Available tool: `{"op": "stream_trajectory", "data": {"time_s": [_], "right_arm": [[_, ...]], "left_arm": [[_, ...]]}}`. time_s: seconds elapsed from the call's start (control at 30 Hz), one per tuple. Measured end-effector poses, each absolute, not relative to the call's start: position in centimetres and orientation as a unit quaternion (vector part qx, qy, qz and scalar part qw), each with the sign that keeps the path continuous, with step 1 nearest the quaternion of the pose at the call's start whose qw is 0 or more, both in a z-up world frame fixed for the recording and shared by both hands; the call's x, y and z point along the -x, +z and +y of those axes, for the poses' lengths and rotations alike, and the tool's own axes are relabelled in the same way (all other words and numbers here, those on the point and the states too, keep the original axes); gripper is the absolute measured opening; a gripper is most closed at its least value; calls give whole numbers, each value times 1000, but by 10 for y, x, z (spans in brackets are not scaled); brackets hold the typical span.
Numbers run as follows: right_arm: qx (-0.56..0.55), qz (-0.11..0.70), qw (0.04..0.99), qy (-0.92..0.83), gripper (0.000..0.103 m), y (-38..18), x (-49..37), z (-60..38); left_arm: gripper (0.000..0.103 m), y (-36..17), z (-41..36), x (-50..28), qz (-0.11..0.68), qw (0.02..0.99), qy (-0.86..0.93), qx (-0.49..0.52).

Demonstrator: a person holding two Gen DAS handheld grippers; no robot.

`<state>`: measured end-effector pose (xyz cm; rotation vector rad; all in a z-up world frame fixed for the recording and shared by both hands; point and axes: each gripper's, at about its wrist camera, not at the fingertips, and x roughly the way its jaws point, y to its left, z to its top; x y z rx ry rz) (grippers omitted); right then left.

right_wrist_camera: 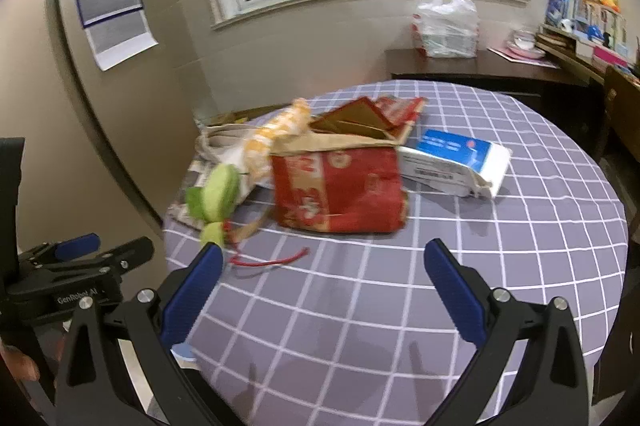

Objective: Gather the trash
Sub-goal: 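Reach to the table and grasp the green plush sprout with the left tool, then grasp the white paper bag with the right tool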

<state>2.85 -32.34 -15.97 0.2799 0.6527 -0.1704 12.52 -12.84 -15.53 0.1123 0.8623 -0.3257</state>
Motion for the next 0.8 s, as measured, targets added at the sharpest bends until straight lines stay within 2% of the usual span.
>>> {"op": "stream_trajectory", "data": {"time_s": [0.07, 0.13, 0.2, 0.27, 0.3, 0.37, 0.4, 0.43, 0.5, 0.8], "right_arm": [[-141, 325, 931, -87, 99, -164, -31, -329], [-146, 330, 928, -90, 99, -170, -33, -336], [-149, 335, 926, -91, 99, -174, -36, -340], [-151, 339, 924, -91, 99, -177, -39, -342], [-152, 341, 923, -90, 99, -178, -41, -343], [-152, 344, 922, -87, 99, -180, -43, -343], [-153, 346, 922, -86, 99, -180, -45, -342], [-153, 347, 921, -85, 99, -181, -46, -342], [-154, 348, 921, -80, 99, -180, -48, -342], [-157, 343, 926, -32, 99, -168, -63, -316]], "left_arm": [[95, -161, -144, -130, 415, 892, -172, -52], [78, -167, -158, -137, 420, 886, -192, -49], [73, -174, -170, -142, 427, 880, -202, -52], [63, -182, -181, -148, 440, 871, -212, -56], [55, -182, -184, -151, 445, 868, -212, -57], [49, -183, -187, -154, 449, 863, -223, -52], [43, -184, -191, -155, 451, 861, -229, -57], [30, -187, -194, -157, 453, 858, -232, -62], [14, -192, -196, -159, 466, 848, -243, -62], [12, -149, -142, -131, 387, 884, -262, -2]]}}
